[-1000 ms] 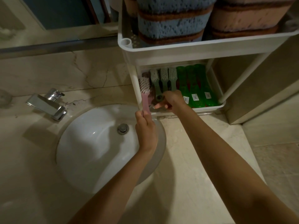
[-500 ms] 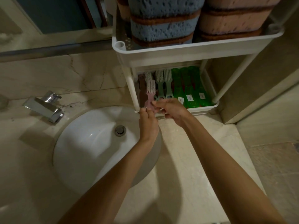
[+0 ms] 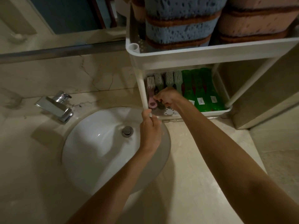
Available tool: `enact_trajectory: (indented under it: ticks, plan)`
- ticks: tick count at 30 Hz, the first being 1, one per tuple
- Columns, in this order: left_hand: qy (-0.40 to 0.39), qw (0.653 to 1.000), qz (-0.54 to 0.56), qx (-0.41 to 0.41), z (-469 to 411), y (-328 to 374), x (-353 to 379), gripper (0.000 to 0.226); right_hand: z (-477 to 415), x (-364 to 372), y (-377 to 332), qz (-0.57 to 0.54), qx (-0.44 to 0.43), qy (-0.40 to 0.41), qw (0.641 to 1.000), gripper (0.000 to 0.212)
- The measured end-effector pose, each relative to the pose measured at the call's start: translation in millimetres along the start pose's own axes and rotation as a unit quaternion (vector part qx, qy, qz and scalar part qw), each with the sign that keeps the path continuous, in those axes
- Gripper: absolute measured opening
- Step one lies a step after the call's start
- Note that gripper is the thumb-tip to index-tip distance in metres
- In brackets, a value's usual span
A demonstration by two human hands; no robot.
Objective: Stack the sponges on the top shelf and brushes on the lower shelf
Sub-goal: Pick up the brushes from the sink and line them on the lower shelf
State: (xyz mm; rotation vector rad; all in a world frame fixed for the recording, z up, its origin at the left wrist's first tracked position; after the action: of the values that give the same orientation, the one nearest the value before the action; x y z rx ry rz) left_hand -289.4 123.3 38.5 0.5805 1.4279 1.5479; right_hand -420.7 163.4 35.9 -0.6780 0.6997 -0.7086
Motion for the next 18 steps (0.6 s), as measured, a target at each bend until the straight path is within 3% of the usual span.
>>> enact_trajectory:
  ticks: [8, 18]
  plan:
    - [-0.065, 0.997, -0.023, 0.026, -3.9, 5.3, 11.4, 0.049, -26.1, 3.3, -0.6, -0.014, 0.022, 0.049, 0.998, 0.029]
    - [-0.076, 0.997, 0.000, -0.034, -21.3, 1.9, 15.1, 0.053, -34.4, -21.1, 0.5, 0.076, -0.009, 0.100, 0.992, 0.026]
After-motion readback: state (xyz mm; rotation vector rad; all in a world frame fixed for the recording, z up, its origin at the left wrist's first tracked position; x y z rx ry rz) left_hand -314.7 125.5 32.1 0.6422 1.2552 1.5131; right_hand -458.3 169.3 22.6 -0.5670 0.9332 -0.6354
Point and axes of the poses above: each hand's wrist, its own z-axis away from the middle knuckle, its own x-axis out of the palm, y = z × x, the point moved 4 cm from there along -z, towards the middle knuckle, and after that the axes turned 3 degrees about x, right-handed, at the moved point
